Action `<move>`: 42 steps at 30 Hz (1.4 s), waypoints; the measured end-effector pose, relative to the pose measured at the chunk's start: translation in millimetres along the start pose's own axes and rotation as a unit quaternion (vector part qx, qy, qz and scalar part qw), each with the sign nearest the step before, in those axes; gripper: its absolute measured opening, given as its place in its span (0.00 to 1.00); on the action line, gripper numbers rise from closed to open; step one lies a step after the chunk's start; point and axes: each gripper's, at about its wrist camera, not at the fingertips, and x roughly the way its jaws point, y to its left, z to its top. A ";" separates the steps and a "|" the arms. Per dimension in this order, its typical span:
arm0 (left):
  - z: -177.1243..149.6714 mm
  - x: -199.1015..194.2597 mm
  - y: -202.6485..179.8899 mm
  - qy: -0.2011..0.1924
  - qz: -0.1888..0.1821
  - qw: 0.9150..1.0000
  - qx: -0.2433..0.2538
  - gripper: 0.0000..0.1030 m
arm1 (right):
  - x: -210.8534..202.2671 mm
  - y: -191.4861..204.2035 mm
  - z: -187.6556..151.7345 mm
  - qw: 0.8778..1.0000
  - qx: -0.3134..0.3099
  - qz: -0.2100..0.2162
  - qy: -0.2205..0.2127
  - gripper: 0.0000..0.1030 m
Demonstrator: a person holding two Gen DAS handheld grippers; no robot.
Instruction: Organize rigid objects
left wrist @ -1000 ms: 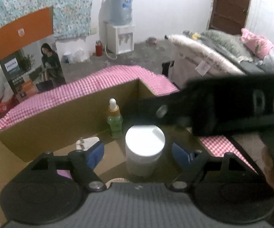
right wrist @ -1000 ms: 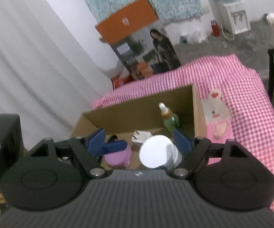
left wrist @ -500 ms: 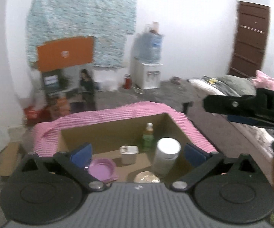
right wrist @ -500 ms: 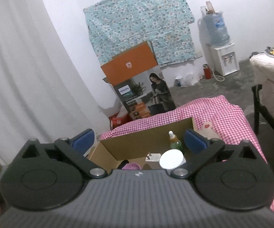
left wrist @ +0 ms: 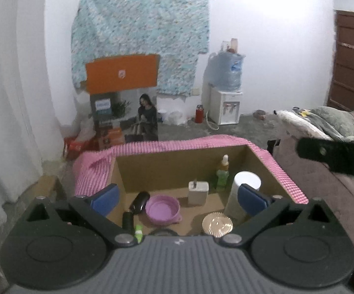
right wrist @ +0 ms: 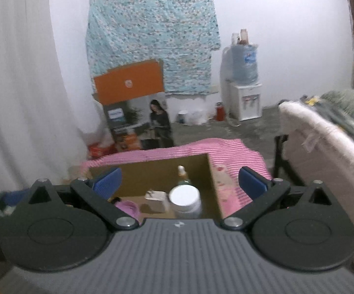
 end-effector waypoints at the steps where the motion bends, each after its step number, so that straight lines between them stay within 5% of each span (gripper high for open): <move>1: -2.6 1.9 3.8 0.005 -0.004 1.000 -0.010 1.00 | -0.2 0.6 -3.5 1.000 -0.008 -0.008 0.000 0.99; 5: -12.3 10.5 19.3 0.034 -0.020 0.998 -0.044 1.00 | 2.2 3.1 -22.3 0.999 -0.033 -0.030 0.007 0.99; 10: -23.1 16.9 28.2 0.059 0.014 0.997 -0.045 1.00 | 15.7 -2.0 -45.7 0.998 -0.040 -0.038 0.032 0.99; 20: -34.4 22.2 27.0 0.091 0.044 0.994 -0.044 1.00 | 54.5 9.3 -79.0 0.992 -0.037 0.024 0.117 0.99; 42: -39.2 30.9 25.2 0.104 0.063 0.992 -0.023 1.00 | 64.9 17.4 -72.7 0.991 -0.043 0.025 0.124 0.99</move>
